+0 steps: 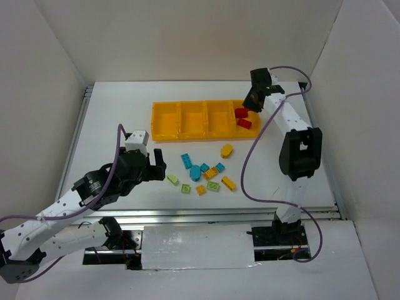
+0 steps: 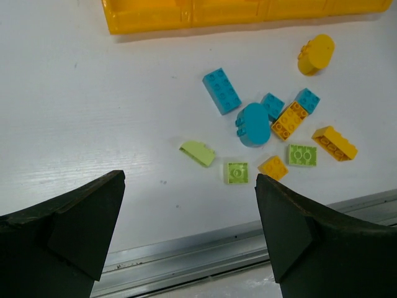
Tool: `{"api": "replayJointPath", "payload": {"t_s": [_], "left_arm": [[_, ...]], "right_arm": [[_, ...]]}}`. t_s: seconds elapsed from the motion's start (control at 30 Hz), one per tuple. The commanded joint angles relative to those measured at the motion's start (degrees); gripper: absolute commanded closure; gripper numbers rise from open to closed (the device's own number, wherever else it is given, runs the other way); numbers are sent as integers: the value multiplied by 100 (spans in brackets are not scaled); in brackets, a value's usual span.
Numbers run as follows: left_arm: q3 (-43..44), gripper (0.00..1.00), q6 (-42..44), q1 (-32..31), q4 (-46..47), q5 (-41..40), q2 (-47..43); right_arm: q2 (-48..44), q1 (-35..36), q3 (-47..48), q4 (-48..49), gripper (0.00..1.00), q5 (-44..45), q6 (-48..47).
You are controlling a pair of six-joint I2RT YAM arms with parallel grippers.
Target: Sort the legos into containers by color
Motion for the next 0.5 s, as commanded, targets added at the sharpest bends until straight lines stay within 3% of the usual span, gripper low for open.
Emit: {"api": "replayJointPath", "payload": {"t_s": [0.0,0.07,0.13,0.17,0.2,0.23,0.33,0.37,0.47], "left_arm": [[-194,0,-335,27,-89,92,-163],[-256,1,-388,36,-107,136,-224],[-344,1,-450,27,-116,188,-285],[-370,1,-502,36,-124,197,-295],[-405,0,-511,36,-133,189,-312],[-423,1,-529,27,-151,189,-321],[-449,1,-599,36,-212,118,-277],[-432,0,-599,27,-239,118,-260],[-283,0,-625,27,-414,74,-181]], "right_arm": [[542,2,911,-521,99,23,-374],[859,10,1307,-582,97,-30,-410],[1070,19,1553,-688,89,49,-401],[1106,11,1589,-706,80,40,-401],[1123,10,1581,-680,52,-12,-401],[1124,10,1555,-662,39,-21,-401],[1071,10,1519,-627,21,31,-383],[1062,10,1528,-644,8,31,-383],[905,54,1590,-863,0,13,-383]]}}
